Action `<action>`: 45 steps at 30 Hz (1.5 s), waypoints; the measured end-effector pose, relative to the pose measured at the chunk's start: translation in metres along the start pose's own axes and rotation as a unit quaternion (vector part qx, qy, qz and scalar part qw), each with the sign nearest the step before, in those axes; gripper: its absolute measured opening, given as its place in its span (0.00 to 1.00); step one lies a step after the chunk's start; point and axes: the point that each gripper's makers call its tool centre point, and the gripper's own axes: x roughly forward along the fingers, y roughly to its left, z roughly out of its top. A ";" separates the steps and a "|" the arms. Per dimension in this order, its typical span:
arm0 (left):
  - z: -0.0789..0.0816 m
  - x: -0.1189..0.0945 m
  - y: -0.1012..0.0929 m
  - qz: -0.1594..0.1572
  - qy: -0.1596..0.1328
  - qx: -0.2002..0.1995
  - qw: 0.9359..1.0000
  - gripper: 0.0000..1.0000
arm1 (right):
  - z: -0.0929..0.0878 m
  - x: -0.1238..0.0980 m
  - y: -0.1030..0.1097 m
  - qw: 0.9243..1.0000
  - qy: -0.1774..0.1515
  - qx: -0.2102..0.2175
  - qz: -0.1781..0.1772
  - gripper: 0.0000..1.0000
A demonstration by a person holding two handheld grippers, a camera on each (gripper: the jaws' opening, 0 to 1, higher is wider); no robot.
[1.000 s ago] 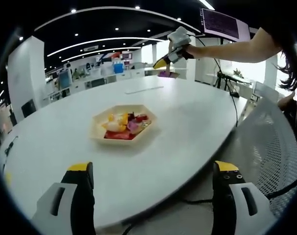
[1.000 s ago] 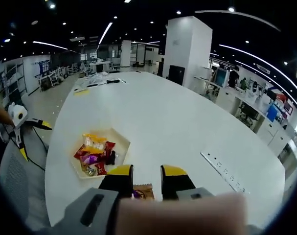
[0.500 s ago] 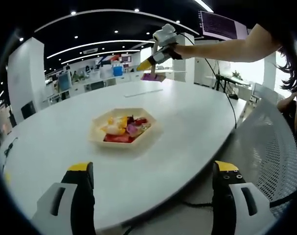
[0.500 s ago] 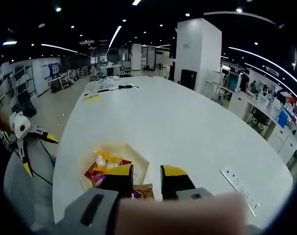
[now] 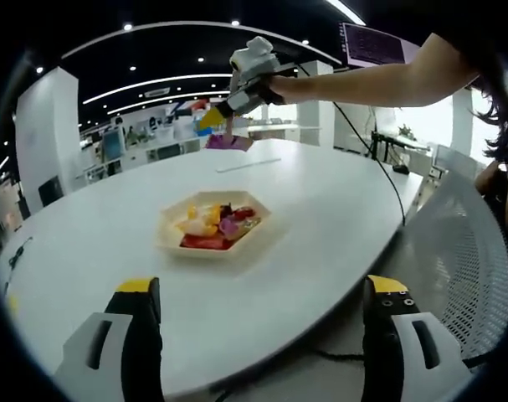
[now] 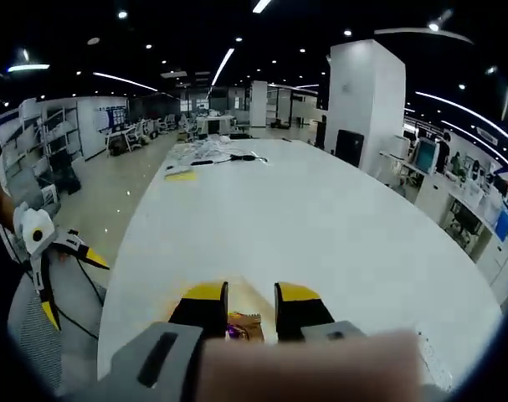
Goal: Place the target food into the container with the food tongs after gripping and lifting it, then release it inside without dropping or visibly crushing the food.
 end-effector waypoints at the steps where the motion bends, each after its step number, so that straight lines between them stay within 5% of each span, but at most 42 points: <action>1: 0.000 0.000 0.000 0.000 -0.001 0.000 1.000 0.98 | 0.002 0.004 0.003 1.000 -0.001 0.001 0.005 0.21; 17: 0.002 -0.001 0.001 0.003 -0.006 -0.001 1.000 0.98 | 0.016 0.025 0.029 0.998 -0.001 -0.010 0.056 0.28; 32: 0.003 -0.001 0.000 0.001 -0.007 0.001 1.000 0.98 | 0.017 -0.008 0.029 0.999 -0.011 0.003 0.038 0.29; 45: -0.001 0.002 -0.008 -0.025 0.013 0.006 1.000 0.99 | 0.008 -0.046 0.072 0.998 -0.043 0.021 0.032 0.29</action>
